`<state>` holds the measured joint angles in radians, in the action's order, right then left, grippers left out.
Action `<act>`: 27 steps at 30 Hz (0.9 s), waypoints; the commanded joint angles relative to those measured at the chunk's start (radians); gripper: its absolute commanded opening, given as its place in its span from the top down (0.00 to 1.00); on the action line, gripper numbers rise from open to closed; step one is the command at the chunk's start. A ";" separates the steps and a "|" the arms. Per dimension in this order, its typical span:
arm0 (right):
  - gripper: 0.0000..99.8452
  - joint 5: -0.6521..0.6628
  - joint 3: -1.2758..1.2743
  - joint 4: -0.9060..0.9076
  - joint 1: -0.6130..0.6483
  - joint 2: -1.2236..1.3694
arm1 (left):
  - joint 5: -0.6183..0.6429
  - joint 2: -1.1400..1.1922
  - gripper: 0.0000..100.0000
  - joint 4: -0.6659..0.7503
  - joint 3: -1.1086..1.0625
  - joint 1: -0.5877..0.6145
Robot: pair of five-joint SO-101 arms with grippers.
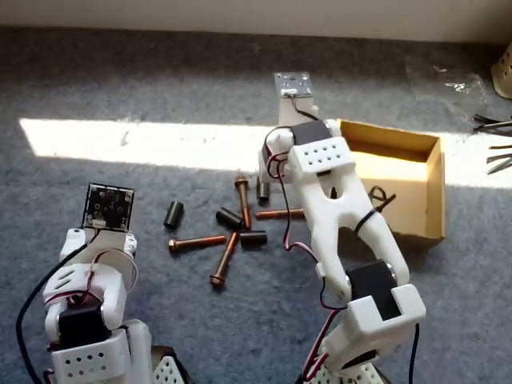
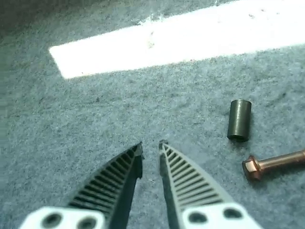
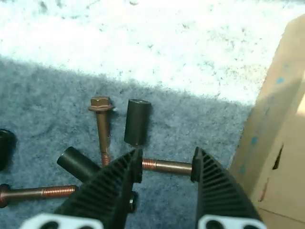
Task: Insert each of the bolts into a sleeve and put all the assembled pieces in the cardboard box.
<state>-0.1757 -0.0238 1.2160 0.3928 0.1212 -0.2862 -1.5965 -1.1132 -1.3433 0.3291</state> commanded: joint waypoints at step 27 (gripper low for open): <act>0.84 -0.034 0.050 -0.035 0.104 -0.001 | 0.229 0.645 0.92 0.258 0.168 0.013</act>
<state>-0.2033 -0.0176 1.2267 0.4864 0.1212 -0.0652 -0.8999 -0.8738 -1.1807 0.3261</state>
